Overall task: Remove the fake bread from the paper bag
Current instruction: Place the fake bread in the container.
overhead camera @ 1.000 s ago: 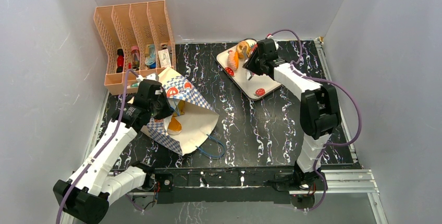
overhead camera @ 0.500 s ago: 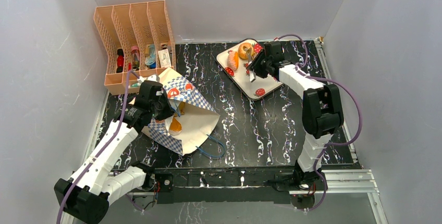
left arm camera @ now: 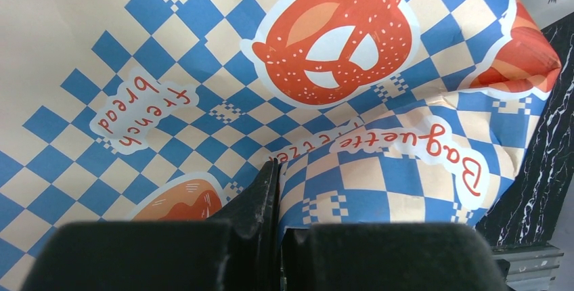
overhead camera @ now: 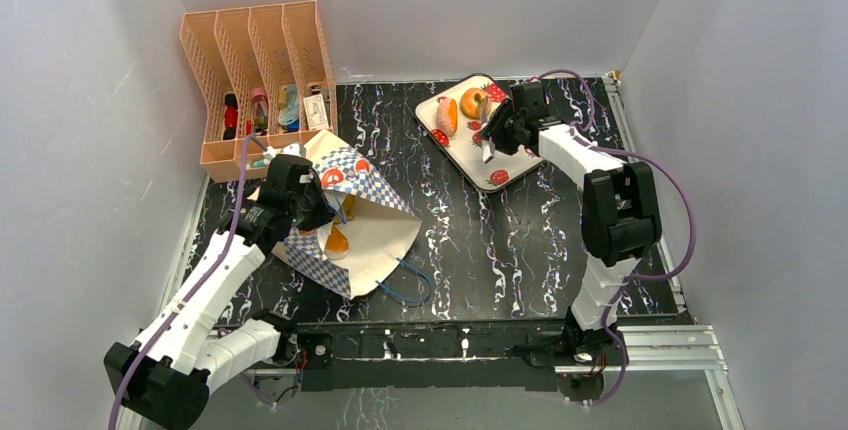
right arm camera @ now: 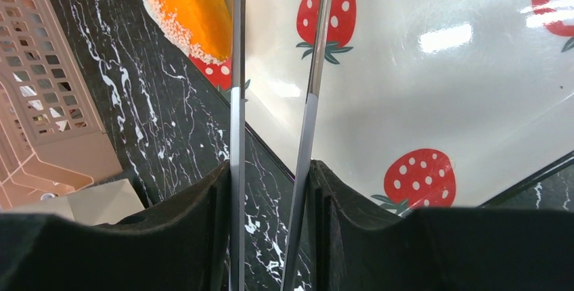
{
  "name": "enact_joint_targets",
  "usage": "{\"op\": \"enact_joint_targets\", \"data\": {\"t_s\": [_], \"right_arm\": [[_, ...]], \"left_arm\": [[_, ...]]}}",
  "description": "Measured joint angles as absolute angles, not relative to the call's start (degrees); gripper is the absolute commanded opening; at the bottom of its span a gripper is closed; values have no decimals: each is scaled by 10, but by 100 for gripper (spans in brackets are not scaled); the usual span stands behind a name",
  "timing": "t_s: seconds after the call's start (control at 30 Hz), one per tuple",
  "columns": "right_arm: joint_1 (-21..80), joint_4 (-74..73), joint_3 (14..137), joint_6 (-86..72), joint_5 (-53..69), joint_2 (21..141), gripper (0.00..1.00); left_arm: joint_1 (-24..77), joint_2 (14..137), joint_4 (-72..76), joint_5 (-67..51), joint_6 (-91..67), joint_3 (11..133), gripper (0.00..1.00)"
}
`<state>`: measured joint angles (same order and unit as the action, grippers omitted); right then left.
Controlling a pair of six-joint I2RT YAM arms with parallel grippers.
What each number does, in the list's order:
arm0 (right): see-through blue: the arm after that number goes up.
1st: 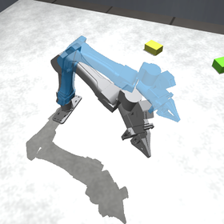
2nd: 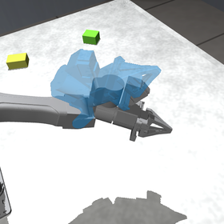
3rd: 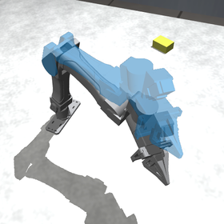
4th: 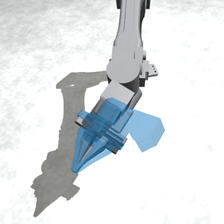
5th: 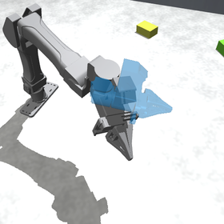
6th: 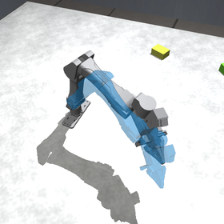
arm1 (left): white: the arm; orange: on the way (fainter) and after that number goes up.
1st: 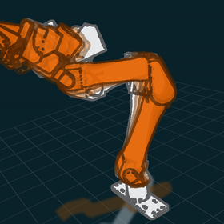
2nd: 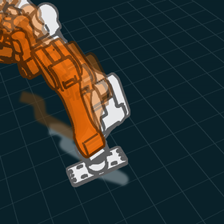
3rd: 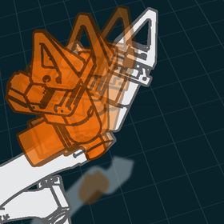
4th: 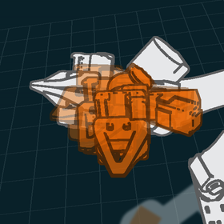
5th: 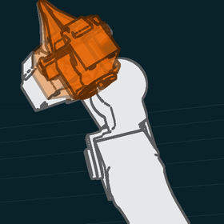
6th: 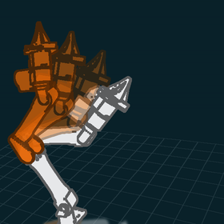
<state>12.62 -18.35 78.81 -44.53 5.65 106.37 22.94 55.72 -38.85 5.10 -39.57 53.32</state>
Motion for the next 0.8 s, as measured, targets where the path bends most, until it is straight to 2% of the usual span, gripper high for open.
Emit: {"op": "enact_joint_targets", "data": {"t_s": [0.2, 0.47, 0.7, 0.8], "right_arm": [[124, -201, 788, -434, 55, 1046, 36], [119, -213, 769, -423, 54, 952, 32], [120, -260, 701, -399, 58, 820, 30], [149, -296, 651, -391, 58, 721, 29]], "left_arm": [[229, 560, -383, 51, -397, 532, 0], [229, 561, -378, 55, -397, 532, 0], [229, 578, -370, 55, -401, 534, 0], [229, 588, -370, 55, -403, 544, 0]]}}
